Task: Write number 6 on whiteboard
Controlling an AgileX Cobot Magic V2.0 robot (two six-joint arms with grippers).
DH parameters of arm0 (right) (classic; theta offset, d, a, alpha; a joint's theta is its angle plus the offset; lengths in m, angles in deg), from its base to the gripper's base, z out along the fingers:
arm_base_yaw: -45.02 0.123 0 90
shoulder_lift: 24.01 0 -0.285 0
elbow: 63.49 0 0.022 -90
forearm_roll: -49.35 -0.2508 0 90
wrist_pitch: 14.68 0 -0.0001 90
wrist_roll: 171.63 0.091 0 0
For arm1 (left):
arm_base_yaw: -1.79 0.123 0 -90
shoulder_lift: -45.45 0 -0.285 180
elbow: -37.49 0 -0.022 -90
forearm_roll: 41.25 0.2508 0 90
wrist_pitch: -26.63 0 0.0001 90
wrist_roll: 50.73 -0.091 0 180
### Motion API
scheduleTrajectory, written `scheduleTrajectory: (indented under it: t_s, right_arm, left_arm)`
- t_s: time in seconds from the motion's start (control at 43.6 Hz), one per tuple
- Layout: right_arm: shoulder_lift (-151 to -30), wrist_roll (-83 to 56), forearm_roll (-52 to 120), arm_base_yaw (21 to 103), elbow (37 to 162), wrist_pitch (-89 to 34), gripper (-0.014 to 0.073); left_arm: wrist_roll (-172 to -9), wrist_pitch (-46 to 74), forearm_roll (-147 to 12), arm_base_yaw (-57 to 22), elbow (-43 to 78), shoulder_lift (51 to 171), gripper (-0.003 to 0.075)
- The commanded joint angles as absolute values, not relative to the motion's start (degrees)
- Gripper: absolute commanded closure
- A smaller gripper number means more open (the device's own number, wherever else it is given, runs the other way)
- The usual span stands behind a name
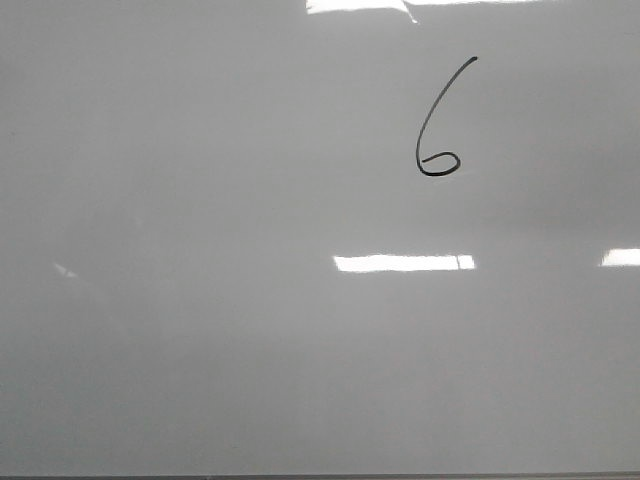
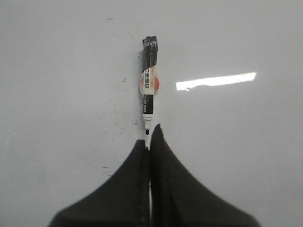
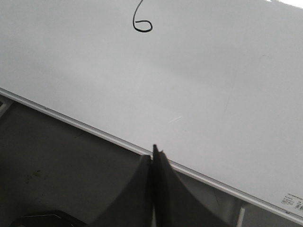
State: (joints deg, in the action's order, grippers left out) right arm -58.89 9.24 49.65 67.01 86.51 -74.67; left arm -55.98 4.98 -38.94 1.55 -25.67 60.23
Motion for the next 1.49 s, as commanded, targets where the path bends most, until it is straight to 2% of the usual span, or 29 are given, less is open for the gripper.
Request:
scheduleTrajectory:
  t_s: [0.0, 0.206, 1.33, 1.399, 1.468]
  right_arm:
    - [-59.2, 8.8, 50.6, 66.5, 87.9, -70.9, 0.0662]
    - [-59.2, 8.8, 50.6, 66.5, 87.9, -70.9, 0.0662]
    - [-57.5, 8.8, 50.6, 66.2, 87.2, -70.9, 0.0662]
    - [-54.7, 8.8, 50.6, 63.9, 85.5, -67.9, 0.0662]
    - [-50.3, 8.8, 50.2, 60.4, 81.2, -59.7, 0.0662]
  left_arm:
    - [-56.0, 16.9, -39.5, 2.2, -30.7, 56.4, 0.0741]
    - [-56.0, 29.7, -39.6, 2.2, -40.5, 52.0, 0.0741]
    - [-56.0, 29.4, -39.6, 2.2, -40.2, 52.1, 0.0741]
    - [-56.0, 29.4, -39.6, 2.2, -40.2, 52.1, 0.0741]
    - [-56.0, 29.4, -39.6, 2.2, -40.2, 52.1, 0.0741]
